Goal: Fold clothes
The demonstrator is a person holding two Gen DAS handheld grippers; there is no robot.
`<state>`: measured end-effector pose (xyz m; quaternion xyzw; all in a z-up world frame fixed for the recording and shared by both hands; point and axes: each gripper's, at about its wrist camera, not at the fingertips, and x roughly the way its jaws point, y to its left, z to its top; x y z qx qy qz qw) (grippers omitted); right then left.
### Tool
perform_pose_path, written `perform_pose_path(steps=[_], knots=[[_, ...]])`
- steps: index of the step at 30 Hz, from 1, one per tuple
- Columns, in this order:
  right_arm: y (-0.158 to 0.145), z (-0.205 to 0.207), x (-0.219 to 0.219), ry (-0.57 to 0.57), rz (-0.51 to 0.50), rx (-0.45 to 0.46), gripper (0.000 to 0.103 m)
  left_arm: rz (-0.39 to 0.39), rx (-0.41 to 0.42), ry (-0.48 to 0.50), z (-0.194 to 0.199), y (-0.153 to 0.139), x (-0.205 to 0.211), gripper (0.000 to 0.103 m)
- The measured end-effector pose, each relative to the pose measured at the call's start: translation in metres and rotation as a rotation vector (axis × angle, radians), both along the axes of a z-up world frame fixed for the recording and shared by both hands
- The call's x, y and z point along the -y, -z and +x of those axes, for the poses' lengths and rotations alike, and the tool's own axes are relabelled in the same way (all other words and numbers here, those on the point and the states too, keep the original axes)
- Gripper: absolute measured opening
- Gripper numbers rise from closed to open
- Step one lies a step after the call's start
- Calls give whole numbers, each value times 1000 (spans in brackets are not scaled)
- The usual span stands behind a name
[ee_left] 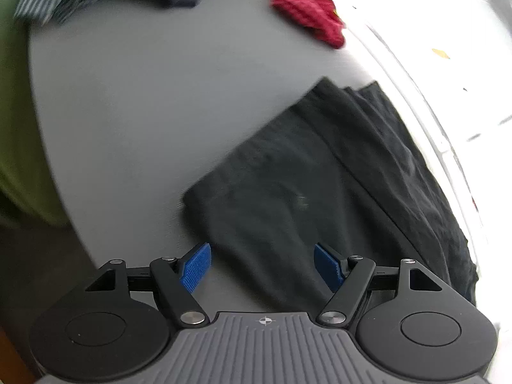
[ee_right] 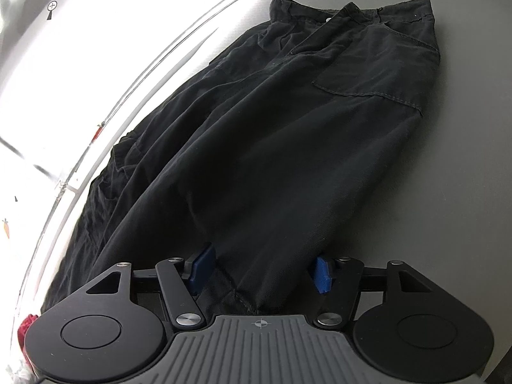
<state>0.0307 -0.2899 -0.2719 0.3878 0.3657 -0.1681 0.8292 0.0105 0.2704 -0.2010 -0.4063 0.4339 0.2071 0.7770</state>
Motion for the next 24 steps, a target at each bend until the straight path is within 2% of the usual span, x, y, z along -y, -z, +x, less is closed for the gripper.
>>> perform_pose_path(steps=[4, 6, 12, 14, 15, 16, 19, 24], knots=[[0, 0, -1, -3, -9, 0, 79, -10, -4, -27, 1, 9, -14, 71], [0, 0, -2, -2, -11, 5, 79, -29, 24, -28, 4, 9, -17, 60], [4, -6, 3, 48, 39, 37, 78, 8, 16, 2, 20, 14, -15, 50], [5, -9, 7, 75, 69, 49, 74, 27, -11, -3, 23, 14, -14, 38], [7, -11, 10, 101, 83, 52, 59, 36, -29, -6, 24, 14, -14, 28], [8, -12, 11, 114, 79, 44, 26, 49, -57, -6, 27, 13, -14, 24], [13, -14, 18, 125, 99, 56, 11, 38, -107, -21, 33, 11, -16, 14], [0, -24, 24, 140, 149, 89, 7, 1, -158, -59, 45, 0, -30, 6]])
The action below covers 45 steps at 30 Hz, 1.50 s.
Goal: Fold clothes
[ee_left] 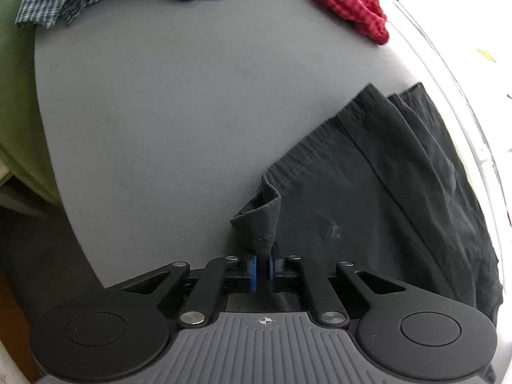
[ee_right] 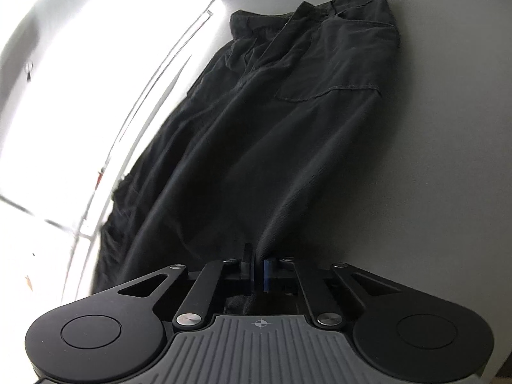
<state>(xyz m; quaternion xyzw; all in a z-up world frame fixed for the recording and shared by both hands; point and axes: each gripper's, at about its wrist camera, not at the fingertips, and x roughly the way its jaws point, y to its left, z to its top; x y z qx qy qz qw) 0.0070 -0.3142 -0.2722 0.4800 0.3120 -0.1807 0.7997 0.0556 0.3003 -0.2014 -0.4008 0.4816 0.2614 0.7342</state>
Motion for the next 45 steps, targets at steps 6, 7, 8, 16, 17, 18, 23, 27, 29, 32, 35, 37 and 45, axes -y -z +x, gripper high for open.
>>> perform_pose_path(steps=[6, 7, 8, 16, 17, 18, 23, 27, 29, 32, 35, 37, 45], knots=[[-26, -28, 0, 37, 8, -43, 6, 18, -25, 17, -2, -31, -10, 5], [-30, -38, 1, 49, 2, -65, 6, 19, -45, 29, -7, -36, -9, 5], [-31, -42, 1, 49, -4, -74, 6, 25, -69, 40, -11, -37, -7, 5], [-16, -24, -6, -71, -214, -257, 47, 83, -220, 131, -29, 1, 9, 15], [-20, -22, -6, -80, -239, -274, 51, 101, -211, 149, -29, -5, 10, 17], [-24, -22, -6, -92, -268, -279, 52, 128, -203, 165, -28, -12, 10, 23], [-40, -23, 4, -85, -308, -285, 56, 424, -208, 167, -35, -57, 3, 46], [-48, -23, -1, -34, -337, -263, 56, 539, -104, 194, -17, -76, -16, 51], [-49, -20, -4, -60, -380, -261, 56, 460, -1, 249, 7, -70, -29, 57], [-51, -15, -6, -81, -398, -259, 59, 378, 137, 359, 41, -58, -40, 72], [-52, -12, -4, -77, -386, -260, 60, 381, 263, 464, 67, -39, -43, 80], [-52, -13, -2, -71, -374, -260, 60, 372, 255, 511, 78, -29, -43, 80], [-49, -14, -8, -55, -384, -264, 60, 210, 235, 597, 92, 3, -41, 73]])
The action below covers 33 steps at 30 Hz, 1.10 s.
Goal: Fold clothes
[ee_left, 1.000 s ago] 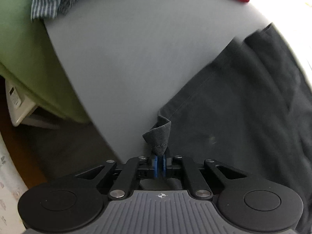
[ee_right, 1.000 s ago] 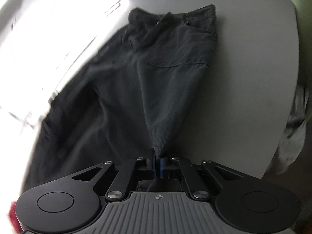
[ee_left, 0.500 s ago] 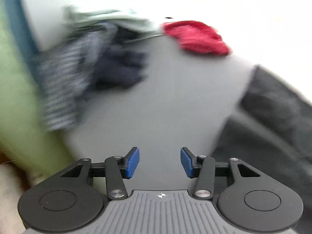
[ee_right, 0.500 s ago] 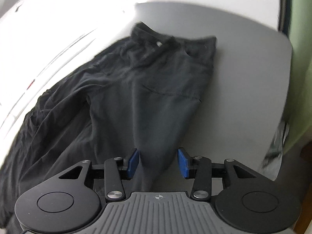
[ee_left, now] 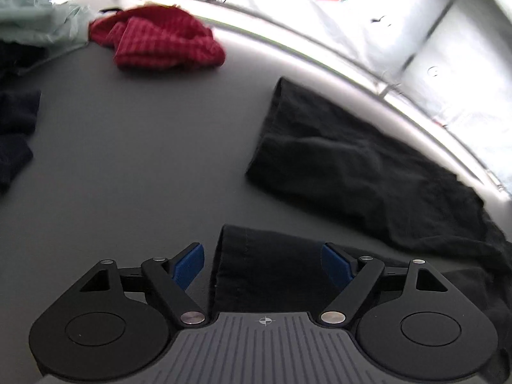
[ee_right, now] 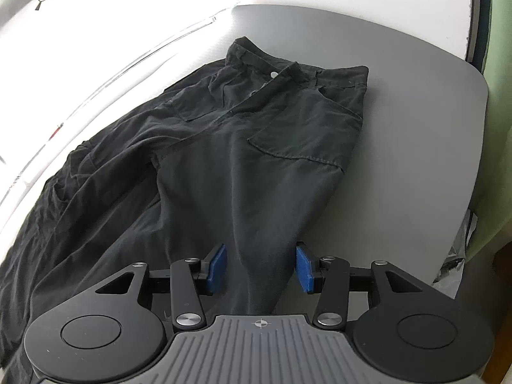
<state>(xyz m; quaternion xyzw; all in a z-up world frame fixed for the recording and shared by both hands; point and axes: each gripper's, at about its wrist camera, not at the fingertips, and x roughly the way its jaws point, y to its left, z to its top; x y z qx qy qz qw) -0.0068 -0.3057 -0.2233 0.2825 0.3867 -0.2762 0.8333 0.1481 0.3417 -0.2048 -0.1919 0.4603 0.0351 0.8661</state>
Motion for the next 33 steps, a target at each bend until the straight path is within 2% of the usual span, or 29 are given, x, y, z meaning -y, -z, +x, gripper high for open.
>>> perform_pose_path(steps=[1, 3, 4, 6, 7, 9, 12, 13, 16, 18, 20, 21, 22, 23, 26, 28, 29, 30, 31, 33], knots=[[0, 1, -3, 3, -8, -2, 60, 6, -24, -52, 2, 5, 2, 50], [0, 1, -7, 14, -20, -3, 60, -16, -52, -135, 1, 11, 8, 27], [0, 1, -8, 20, -25, -2, 60, -56, -66, -191, -2, 13, 8, 21], [-1, 1, -11, 30, -33, -1, 60, -120, -79, -275, -8, 12, 4, 19], [-1, 1, -12, 34, -37, 0, 60, -142, -85, -317, -11, 8, 1, 18], [-2, 0, -13, 42, -39, 7, 60, -135, -108, -381, -17, -4, -3, 17], [-2, -1, -14, 52, -34, 19, 60, -45, -163, -426, -19, -17, -3, 17], [-2, 0, -15, 54, -32, 22, 60, -6, -181, -424, -18, -17, -4, 17], [-3, 3, -17, 42, -59, 17, 60, 24, -245, -425, -14, -8, -10, 17], [-5, 5, -20, 29, -90, 3, 60, 33, -286, -464, -11, -1, -20, 16], [-7, 5, -21, 25, -114, 0, 60, 126, -295, -497, -13, -1, -23, 15], [-12, 5, -24, 21, -155, 4, 60, 192, -303, -505, -13, -2, -22, 11], [-18, 5, -27, 6, -207, 9, 60, 318, -319, -512, -13, -5, -21, 11], [-24, 6, -29, -11, -259, 16, 60, 369, -321, -491, -14, -7, -23, 11], [-40, 14, -34, -74, -352, 56, 68, 285, -287, -459, -20, -22, -33, 17], [-43, 29, -35, -151, -322, 105, 76, 267, -284, -426, -15, -30, -26, 29], [-43, 39, -37, -199, -304, 130, 76, 251, -271, -404, -10, -35, -18, 32], [-42, 48, -39, -235, -299, 142, 76, 226, -252, -381, -7, -38, -9, 42], [-40, 56, -42, -267, -298, 152, 76, 178, -219, -339, -1, -43, 8, 46], [-30, 86, -49, -373, -249, 174, 75, 109, -171, -258, 7, -53, 36, 46]])
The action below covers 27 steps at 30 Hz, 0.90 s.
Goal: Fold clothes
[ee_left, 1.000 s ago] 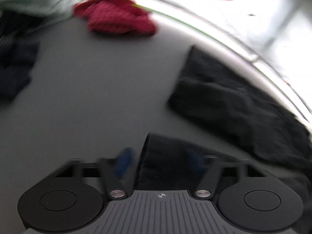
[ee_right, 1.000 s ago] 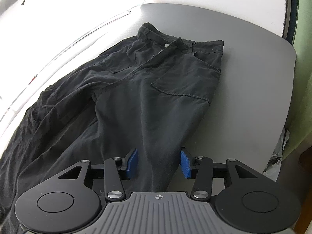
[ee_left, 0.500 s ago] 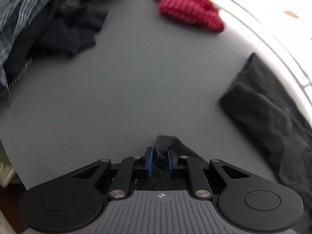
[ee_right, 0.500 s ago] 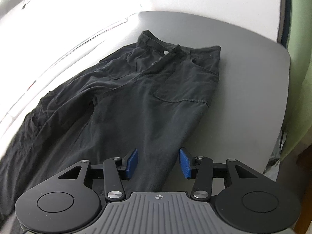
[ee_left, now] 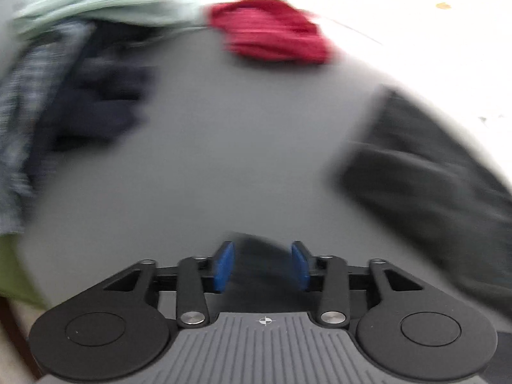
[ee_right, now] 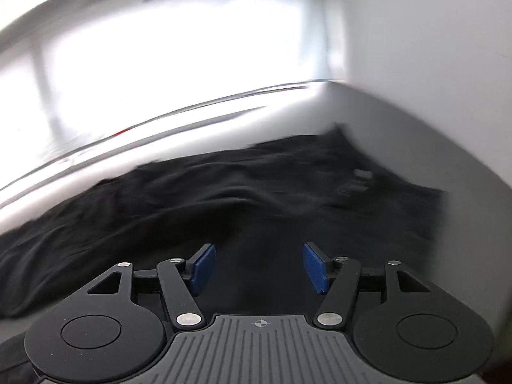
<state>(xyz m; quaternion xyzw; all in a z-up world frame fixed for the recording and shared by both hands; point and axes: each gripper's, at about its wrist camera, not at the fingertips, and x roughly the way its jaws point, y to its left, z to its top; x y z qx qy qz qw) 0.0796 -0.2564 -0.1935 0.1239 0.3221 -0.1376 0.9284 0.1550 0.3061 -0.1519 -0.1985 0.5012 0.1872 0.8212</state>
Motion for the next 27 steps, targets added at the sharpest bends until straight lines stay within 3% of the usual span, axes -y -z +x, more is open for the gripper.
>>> perform_pose_path(steps=[2, 5, 6, 8, 10, 12, 14, 17, 21, 23, 24, 26, 27], knots=[[14, 23, 2, -60, 85, -31, 73, -47, 21, 119, 14, -6, 48, 46], [55, 61, 16, -94, 248, -235, 68, -55, 9, 196, 30, 1, 96, 48], [61, 64, 22, -85, 277, -253, 65, -52, 6, 197, 35, 3, 103, 53], [60, 63, 34, -96, 349, -219, 66, -35, 10, 157, 45, 9, 110, 59], [54, 62, 49, -90, 464, -179, 79, -8, 31, 80, 50, 10, 102, 68], [51, 67, 57, -111, 567, -143, 83, 16, 67, -6, 52, 10, 87, 79], [51, 76, 53, -150, 569, -146, 83, 16, 108, -85, 56, 12, 57, 81], [51, 87, 44, -170, 491, -169, 83, -30, 106, -157, 67, 25, 21, 81], [47, 82, 28, -111, 513, -134, 83, -27, 71, -220, 78, 43, -12, 81], [45, 80, 19, -79, 504, -116, 83, -96, 87, -230, 80, 55, -32, 81], [43, 77, 13, -56, 496, -105, 83, -124, 107, -231, 78, 56, -37, 87], [42, 72, 4, -23, 484, -95, 83, -170, 151, -203, 82, 57, -46, 83], [42, 69, 0, -5, 483, -95, 83, -152, 147, -202, 84, 58, -46, 71]])
